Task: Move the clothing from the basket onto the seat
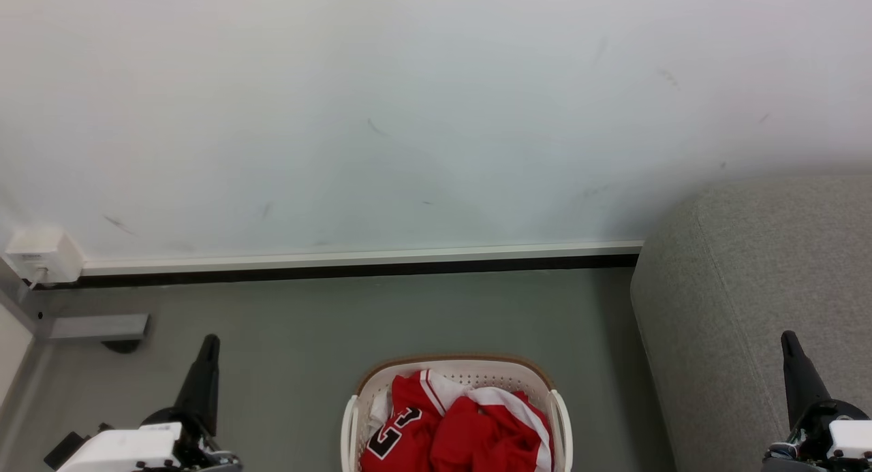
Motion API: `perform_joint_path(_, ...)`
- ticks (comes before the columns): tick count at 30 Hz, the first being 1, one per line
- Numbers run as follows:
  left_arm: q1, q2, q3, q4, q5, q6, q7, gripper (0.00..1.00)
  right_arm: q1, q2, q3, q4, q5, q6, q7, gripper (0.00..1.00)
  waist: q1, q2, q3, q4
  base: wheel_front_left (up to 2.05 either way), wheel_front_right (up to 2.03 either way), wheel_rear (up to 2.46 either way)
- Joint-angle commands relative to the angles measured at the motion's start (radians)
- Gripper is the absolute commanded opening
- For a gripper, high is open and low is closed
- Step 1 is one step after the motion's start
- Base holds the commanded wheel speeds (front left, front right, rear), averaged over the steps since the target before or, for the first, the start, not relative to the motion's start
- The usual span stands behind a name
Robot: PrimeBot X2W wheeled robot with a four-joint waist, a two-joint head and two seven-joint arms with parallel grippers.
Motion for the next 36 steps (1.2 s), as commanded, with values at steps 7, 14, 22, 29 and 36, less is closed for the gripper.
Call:
perform_joint_path(7,-0.005,0.002,0.002,-0.003,-0.014,-0.002,0.003,0.00,-0.002,-0.006,0.001,-0.004,0.006,-0.002,-0.003,0.00,0.0000,0.0000,0.000,0.000,0.00,0.00,0.00)
perform_joint_path(14,-0.005,0.002,0.002,-0.003,-0.014,-0.002,0.003,0.00,-0.002,-0.006,0.001,-0.004,0.006,-0.002,-0.003,0.00,0.0000,0.0000,0.000,0.000,0.00,0.00,0.00)
perform_joint_path(22,-0.005,0.002,0.002,-0.003,-0.014,-0.002,0.003,0.00,-0.002,-0.006,0.001,-0.004,0.007,-0.002,-0.003,0.00,0.0000,0.0000,0.000,0.000,0.00,0.00,0.00)
perform_joint_path(29,-0.005,0.002,0.002,-0.003,-0.014,-0.002,0.003,0.00,-0.002,-0.006,0.001,-0.004,0.007,-0.002,-0.003,0.00,0.0000,0.0000,0.000,0.000,0.00,0.00,0.00)
perform_joint_path(36,-0.005,0.002,0.002,-0.003,-0.014,-0.002,0.003,0.00,-0.002,-0.006,0.001,-0.004,0.007,-0.002,-0.003,0.00,0.0000,0.0000,0.000,0.000,0.00,0.00,0.00)
